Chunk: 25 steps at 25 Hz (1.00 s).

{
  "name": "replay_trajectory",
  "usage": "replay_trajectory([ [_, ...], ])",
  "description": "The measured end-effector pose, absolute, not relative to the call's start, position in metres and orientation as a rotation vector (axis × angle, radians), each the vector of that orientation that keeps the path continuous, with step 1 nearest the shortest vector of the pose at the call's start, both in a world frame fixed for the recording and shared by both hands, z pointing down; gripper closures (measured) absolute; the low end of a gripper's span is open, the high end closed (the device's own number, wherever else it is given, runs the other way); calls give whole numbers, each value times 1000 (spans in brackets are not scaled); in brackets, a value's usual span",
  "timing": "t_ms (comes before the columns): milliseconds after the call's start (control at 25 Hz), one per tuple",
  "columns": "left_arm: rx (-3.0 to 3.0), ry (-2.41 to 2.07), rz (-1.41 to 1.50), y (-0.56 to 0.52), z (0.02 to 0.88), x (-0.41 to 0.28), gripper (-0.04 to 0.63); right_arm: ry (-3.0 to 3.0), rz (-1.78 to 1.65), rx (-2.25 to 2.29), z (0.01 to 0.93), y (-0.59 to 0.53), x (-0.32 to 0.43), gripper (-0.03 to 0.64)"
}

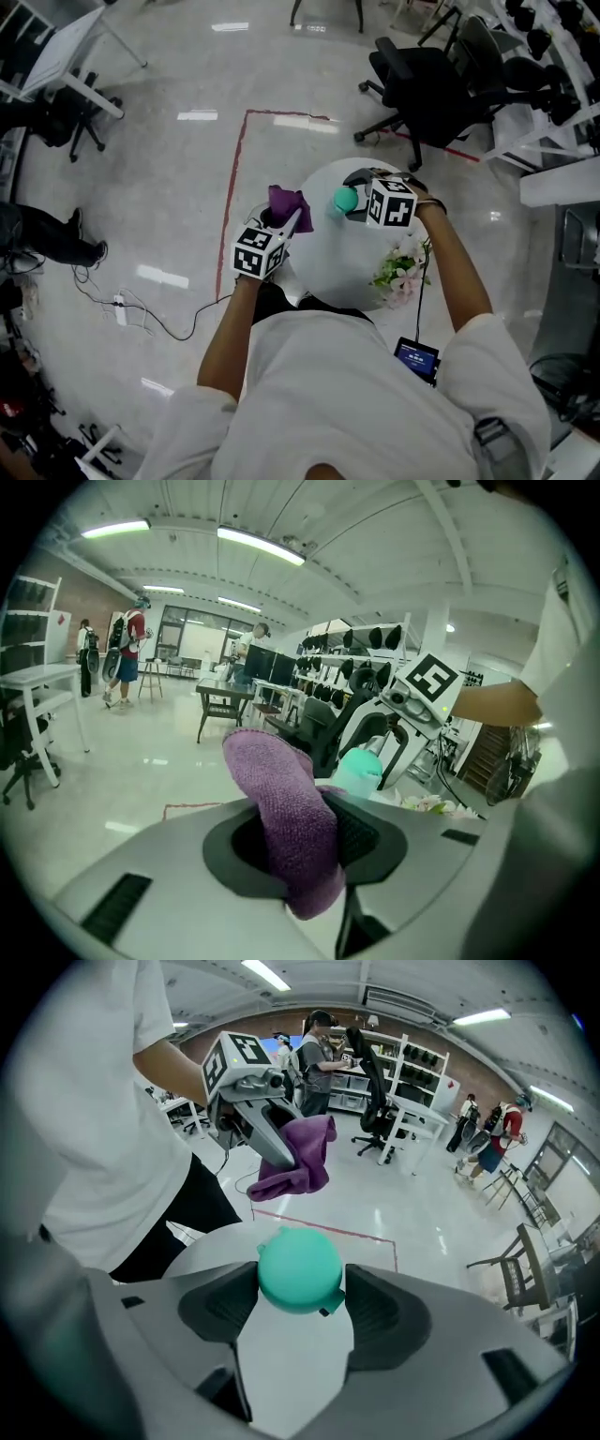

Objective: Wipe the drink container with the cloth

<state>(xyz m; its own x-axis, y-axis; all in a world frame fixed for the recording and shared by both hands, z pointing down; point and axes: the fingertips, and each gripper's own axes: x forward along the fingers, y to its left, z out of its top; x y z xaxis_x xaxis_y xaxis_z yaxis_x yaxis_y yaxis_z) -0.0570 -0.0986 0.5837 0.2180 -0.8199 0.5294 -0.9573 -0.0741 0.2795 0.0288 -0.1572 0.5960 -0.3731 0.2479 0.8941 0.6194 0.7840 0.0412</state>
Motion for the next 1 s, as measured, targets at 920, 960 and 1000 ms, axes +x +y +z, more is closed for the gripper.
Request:
replay_trajectory([
  [920,2274,-1290,385,-178,566,-30,472,-2142,22,300,594,-171,14,321],
  [960,2283,-1271,386,-183,568,-29,472,-2137,43,339,594,-173,13,320],
  [1000,2289,-1253,379,-188,570,-28,472,-2131,69,386,595,-175,12,319],
])
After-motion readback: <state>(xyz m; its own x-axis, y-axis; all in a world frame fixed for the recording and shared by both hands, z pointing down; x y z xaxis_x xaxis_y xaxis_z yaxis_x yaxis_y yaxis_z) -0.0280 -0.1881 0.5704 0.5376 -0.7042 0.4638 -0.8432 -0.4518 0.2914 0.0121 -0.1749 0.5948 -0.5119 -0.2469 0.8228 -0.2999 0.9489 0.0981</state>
